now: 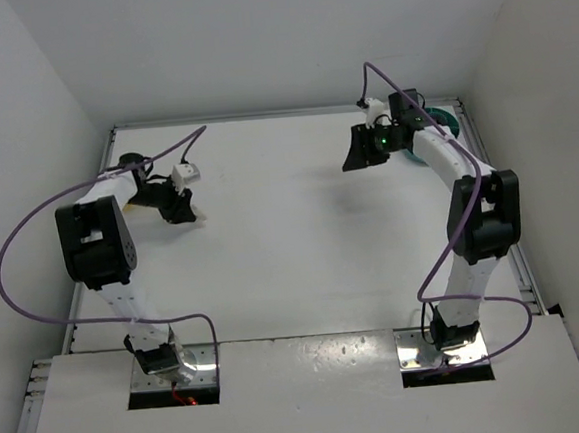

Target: Sort the legos into containers by color

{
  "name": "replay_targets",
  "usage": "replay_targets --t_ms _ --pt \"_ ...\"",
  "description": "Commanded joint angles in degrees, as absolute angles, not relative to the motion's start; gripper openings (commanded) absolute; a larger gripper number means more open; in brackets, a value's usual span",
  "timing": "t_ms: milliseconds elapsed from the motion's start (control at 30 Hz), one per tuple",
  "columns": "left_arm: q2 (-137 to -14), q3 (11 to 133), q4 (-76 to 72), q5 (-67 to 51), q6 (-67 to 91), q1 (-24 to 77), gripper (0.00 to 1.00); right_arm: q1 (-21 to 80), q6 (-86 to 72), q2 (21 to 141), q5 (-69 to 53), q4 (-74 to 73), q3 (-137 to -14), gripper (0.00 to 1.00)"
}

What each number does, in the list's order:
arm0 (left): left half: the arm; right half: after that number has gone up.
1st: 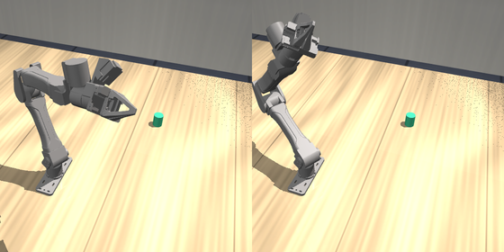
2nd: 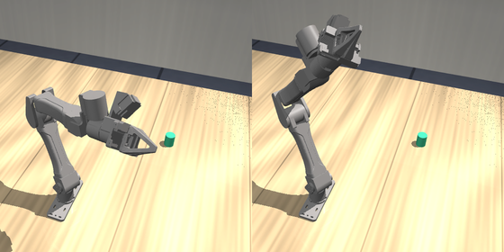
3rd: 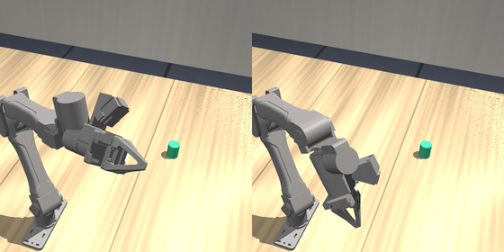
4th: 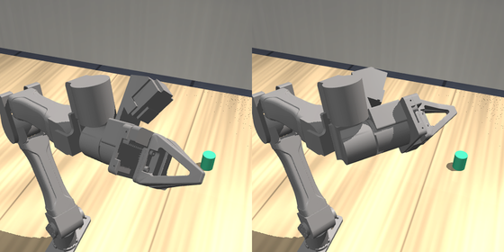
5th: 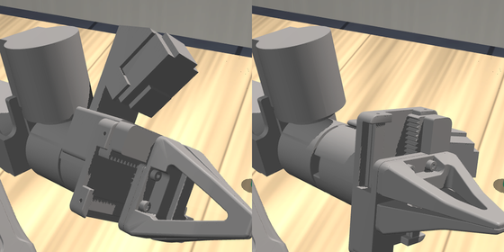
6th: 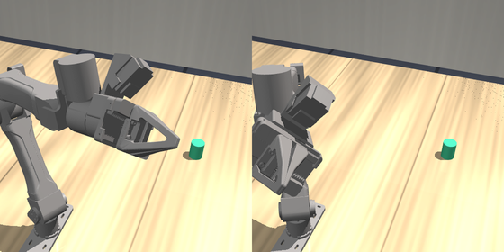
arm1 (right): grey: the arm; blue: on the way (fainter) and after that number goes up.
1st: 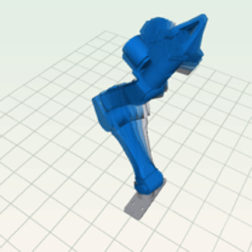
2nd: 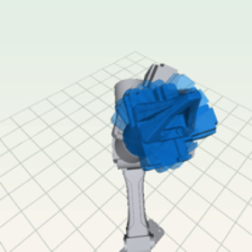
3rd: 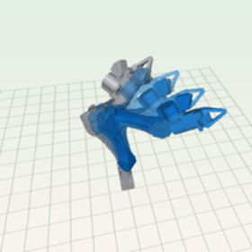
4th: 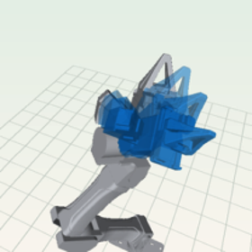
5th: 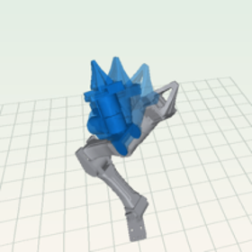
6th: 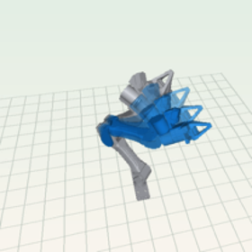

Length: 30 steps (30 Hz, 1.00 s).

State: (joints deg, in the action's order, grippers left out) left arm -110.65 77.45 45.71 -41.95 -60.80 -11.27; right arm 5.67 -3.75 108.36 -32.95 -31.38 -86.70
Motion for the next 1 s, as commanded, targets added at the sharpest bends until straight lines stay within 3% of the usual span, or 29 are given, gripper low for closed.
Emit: replay_targets --t_ms 0,267,433,633,967 --pt "-102.9 74.5 39.5 -49.7 -52.9 -9.1 0.04 6.8 -15.5 106.4 -47.8 -22.6 -83.0 0.48" --pt "-90.5 65.1 23.4 -47.6 -34.7 1.6 0.04 13.4 -50.1 113.4 -65.0 10.3 -74.4 0.57" --pt "-85.4 62.3 16.6 -41.9 -28.3 8.6 0.03 18.6 -63.2 117.8 -67.0 19.0 -76.2 0.59" --pt "-86.1 63.7 14.9 -41.9 -22.4 11.9 0.03 23.2 -66.2 120.4 -67.5 20.7 -78.8 0.65" --pt "-86.7 64.2 13.1 -41.4 -19.9 14.3 0.03 25.8 -68.1 122.2 -66.9 23.5 -80.6 0.65"
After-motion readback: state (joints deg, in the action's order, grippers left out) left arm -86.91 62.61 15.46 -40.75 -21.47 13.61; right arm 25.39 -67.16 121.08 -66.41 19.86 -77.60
